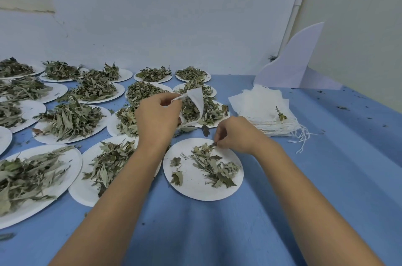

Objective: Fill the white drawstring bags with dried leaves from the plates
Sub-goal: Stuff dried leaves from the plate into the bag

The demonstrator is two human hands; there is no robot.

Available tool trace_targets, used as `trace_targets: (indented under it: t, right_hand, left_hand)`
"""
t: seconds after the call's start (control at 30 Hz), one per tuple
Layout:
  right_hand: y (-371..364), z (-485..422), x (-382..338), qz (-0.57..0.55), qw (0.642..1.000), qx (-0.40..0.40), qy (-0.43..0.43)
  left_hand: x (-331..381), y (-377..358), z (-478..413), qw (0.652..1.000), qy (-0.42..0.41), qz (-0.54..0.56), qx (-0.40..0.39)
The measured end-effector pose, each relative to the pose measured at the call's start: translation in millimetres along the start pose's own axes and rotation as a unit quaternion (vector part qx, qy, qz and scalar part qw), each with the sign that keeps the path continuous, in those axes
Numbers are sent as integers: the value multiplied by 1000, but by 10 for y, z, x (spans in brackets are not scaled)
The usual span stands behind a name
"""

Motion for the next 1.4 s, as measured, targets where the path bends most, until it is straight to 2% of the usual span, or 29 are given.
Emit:
trace_targets:
  t: [0.1, 0.17, 0.2, 0.3, 0.4, 0.53, 0.6, 0.73, 0.87, 1.0, 1.1, 1.23, 1.3, 1.4]
  right_hand:
    - [58, 7, -26, -13, 999, 42, 8]
    - [141, 20, -48, -71, 996, 55, 24]
    - [156, 29, -66, -104, 994, 25, 39]
    - [73, 101, -146, -159, 974, -146, 74]
    - [69, 128, -136, -127, 973, -181, 68]
    - [5, 256, -58, -59, 946, -316, 50]
    - [-29, 277, -71, -3, 940, -336, 53]
    - [-63, 211, -158, 79, 950, -296, 53]
    - [-80, 184, -211, 45, 963, -264, 37]
    - [-42, 127, -267, 46, 983, -173, 47]
    - [-43, 129, -316, -1, 989, -120, 92]
    - [-207, 233, -456, -120, 977, -110, 137]
    - [-328, 270, -534, -120, 976, -82, 160]
    - [-423, 283, -580, -61, 978, -12, 198]
  left_hand:
    - [10, 7, 3, 999, -31, -37, 3]
    - [48, 7, 14, 994, -66, -82, -1]
    - [66, 3, 20, 992, -80, -96, -3]
    - [92, -16, 33, 988, -99, -115, -6]
    - [92, -20, 38, 987, -105, -121, -8]
    - [84, -18, 36, 988, -99, -121, -10]
    - [77, -23, 27, 989, -93, -118, -12]
    - [77, -36, 24, 989, -89, -119, -14]
    - [77, -28, 17, 991, -80, -108, -14]
    - [65, -18, 11, 993, -67, -101, -10]
    - [67, 10, 7, 992, -65, -106, -1]
    - [66, 19, -17, 993, -60, -100, 4]
    - [68, 25, -21, 994, -62, -94, 5]
    - [65, 36, -19, 994, -63, -93, 4]
Point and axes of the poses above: each hand's wrist, its own z-axis away from the middle knuckle, its own y-axis out of the back of the hand, x = y × z, the point moved 5 cm from there along -z, towards the middle knuckle, and after that the axes turned 9 degrees about z, right-handed, at the moved point
